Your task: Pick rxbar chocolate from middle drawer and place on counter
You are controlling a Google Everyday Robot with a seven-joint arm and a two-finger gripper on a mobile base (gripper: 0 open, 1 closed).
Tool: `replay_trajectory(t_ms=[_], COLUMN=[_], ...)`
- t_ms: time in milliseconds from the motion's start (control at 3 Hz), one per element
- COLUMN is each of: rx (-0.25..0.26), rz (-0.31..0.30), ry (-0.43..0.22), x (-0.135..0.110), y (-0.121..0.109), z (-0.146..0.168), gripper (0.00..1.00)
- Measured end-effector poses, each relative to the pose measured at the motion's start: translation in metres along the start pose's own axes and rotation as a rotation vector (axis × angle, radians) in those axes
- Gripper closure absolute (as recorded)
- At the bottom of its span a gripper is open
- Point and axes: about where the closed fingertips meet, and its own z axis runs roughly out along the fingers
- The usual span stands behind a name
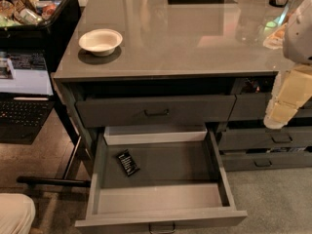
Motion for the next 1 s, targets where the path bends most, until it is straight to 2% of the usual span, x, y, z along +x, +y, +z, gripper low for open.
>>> replay_trajectory(t_ms=[333,667,1000], rx=[0.008,-0.030,-0.077], rz=[0.000,0.068,0.133], ry=[-0.004,-0.053,-0.182], x=[-0.001,0.015,0.035], y=[0.000,0.002,0.018], z=[0.003,0.037,0.092], gripper=[0.00,0.00,0.00])
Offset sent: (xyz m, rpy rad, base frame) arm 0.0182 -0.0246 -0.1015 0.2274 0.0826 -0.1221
